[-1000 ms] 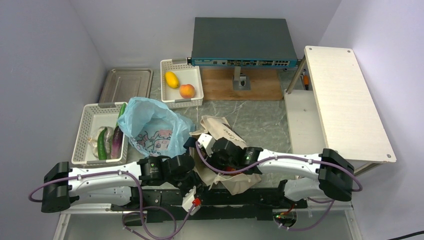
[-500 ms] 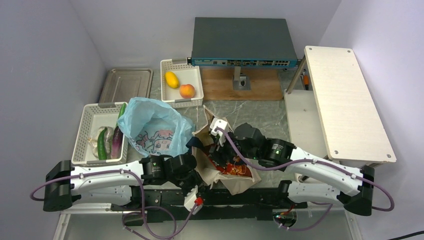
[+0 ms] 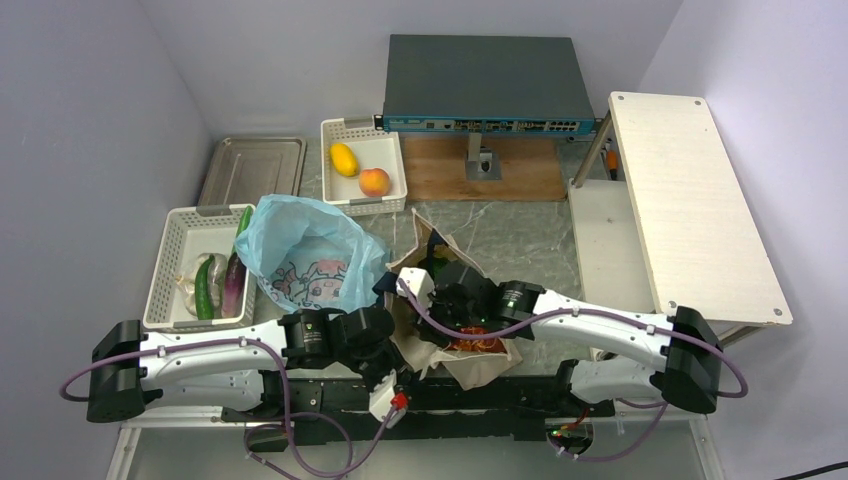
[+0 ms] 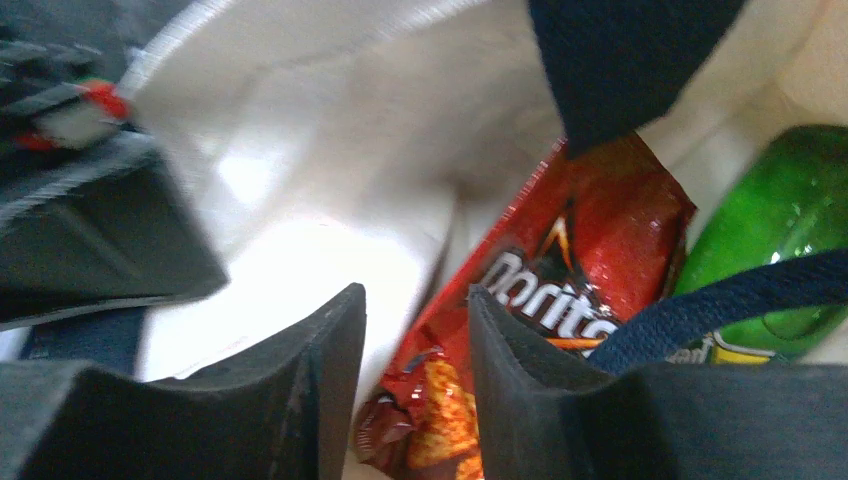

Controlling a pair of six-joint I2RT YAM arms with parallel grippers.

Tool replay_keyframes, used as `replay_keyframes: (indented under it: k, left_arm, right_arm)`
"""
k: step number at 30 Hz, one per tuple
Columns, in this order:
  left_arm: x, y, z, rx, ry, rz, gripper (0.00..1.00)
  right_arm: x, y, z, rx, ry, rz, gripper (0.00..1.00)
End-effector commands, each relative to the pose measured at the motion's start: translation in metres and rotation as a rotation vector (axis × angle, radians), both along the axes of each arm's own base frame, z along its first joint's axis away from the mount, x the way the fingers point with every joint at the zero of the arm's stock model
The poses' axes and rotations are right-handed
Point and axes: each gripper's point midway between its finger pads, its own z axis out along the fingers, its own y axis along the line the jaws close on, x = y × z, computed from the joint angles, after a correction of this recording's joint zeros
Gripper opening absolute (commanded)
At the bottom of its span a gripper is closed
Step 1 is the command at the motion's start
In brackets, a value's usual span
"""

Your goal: Untie the knot of the grocery bags and take out the mixed food

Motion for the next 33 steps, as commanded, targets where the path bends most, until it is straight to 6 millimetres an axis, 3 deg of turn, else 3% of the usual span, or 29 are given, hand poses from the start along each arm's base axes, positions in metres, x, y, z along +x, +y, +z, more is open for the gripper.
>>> replay_keyframes:
  k: [1,3,6,10,13,15,16,17,18,19,21,25,29,33]
  left_arm:
    - [-0.001,-0.003,0.014,-0.015,0.000,0.000,0.26]
    - [-0.002,-0.004,0.017,-0.021,0.002,-0.003,0.25]
    - [-0.002,-0.006,0.020,-0.027,0.011,0.000,0.25]
    - [-0.001,-0.006,0.019,-0.021,0.006,0.005,0.25]
    - [-0.001,-0.006,0.018,-0.014,0.012,0.009,0.25]
    - [-0.001,-0.005,0.017,-0.013,0.016,0.011,0.25]
    - [-0.001,-0.005,0.016,-0.012,0.019,0.011,0.25]
    - [-0.002,-0.005,0.016,-0.009,0.020,0.013,0.25]
    - [-0.002,-0.005,0.016,-0.008,0.022,0.016,0.25]
    - [-0.001,-0.005,0.016,-0.007,0.024,0.023,0.24]
    - [0.000,-0.004,0.015,-0.003,0.030,0.037,0.24]
    - [0.003,-0.003,0.012,0.000,0.040,0.052,0.23]
    - [0.011,-0.004,0.012,-0.006,0.046,0.081,0.23]
    - [0.023,-0.008,0.013,-0.019,0.056,0.132,0.22]
  right_arm:
    - [0.020,-0.008,-0.026,-0.062,-0.048,-0.101,0.51]
    - [0.033,-0.019,-0.036,-0.091,-0.041,-0.153,0.56]
    - [0.034,-0.026,-0.048,-0.121,-0.002,-0.160,0.59]
    - [0.036,-0.028,-0.064,-0.162,0.020,-0.198,0.85]
    - [0.041,-0.031,-0.070,-0.179,0.011,-0.228,0.88]
    - [0.039,-0.034,-0.074,-0.183,0.013,-0.224,0.78]
    - [0.039,-0.036,-0.075,-0.186,0.007,-0.231,0.67]
    - [0.043,-0.038,-0.072,-0.185,-0.005,-0.243,0.47]
    - [0.045,-0.037,-0.066,-0.173,-0.008,-0.241,0.15]
    - [0.047,-0.037,-0.058,-0.160,-0.006,-0.240,0.00]
    - [0.049,-0.035,-0.035,-0.107,-0.002,-0.228,0.00]
    - [0.059,-0.036,0.037,0.064,-0.052,-0.223,0.00]
    - [0.054,-0.039,0.099,0.166,-0.120,-0.152,0.00]
    - [0.051,-0.041,0.149,0.261,-0.175,-0.153,0.00]
